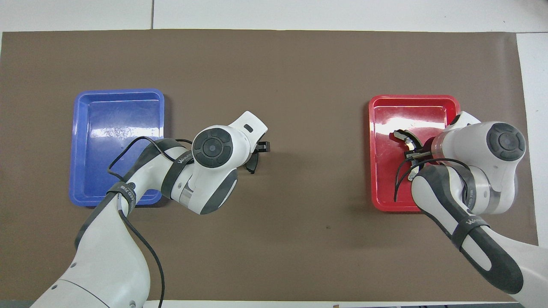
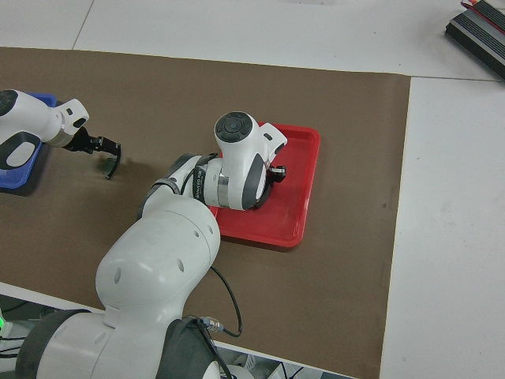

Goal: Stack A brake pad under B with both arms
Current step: 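Carry the dark pad to the table center and release it with the left gripper, then carry the curved pad toward center while the left gripper withdraws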

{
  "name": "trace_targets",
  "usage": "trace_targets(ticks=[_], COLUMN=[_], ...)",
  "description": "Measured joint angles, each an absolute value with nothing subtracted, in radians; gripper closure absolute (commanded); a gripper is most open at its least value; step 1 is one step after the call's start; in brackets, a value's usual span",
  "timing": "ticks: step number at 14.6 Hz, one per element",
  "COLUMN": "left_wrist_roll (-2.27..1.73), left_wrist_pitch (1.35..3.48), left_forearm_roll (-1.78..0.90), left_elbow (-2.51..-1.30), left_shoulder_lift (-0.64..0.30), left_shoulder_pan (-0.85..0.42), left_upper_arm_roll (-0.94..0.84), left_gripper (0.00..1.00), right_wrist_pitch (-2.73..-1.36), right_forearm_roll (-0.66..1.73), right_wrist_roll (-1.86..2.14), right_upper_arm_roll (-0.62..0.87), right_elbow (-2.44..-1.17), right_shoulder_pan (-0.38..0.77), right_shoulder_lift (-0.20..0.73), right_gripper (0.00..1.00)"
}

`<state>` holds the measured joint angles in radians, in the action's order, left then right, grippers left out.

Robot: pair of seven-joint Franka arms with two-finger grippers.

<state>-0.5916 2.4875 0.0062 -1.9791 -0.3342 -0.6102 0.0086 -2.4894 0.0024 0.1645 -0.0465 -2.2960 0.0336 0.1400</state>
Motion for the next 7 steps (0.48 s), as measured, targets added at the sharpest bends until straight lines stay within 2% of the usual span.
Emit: trace_targets(ticks=[3,7], left_wrist_roll=[-0.475,-0.173], left_wrist_pitch=[2.370,2.085], left_forearm_roll=[0.006,0.006], left_elbow=[-1.955,-1.857], left_shoulder_lift=[-0.267,-0.179], left_shoulder_pan=[-0.527,-0.350], left_upper_arm_roll=[0.015,0.020], left_gripper=[0.02,0.02], right_wrist_pitch=[-2.327,-2.098], right_forearm_roll=[0.003,0.003], right_wrist_roll=[0.120,-0.059], right_upper_arm_roll=[-0.038,0.059], right_elbow=[-2.203,-2.022], right_shoulder_pan=[0.035,0.062], right_shoulder_lift=[0.127,0.121], right_gripper=[1.00,1.00])
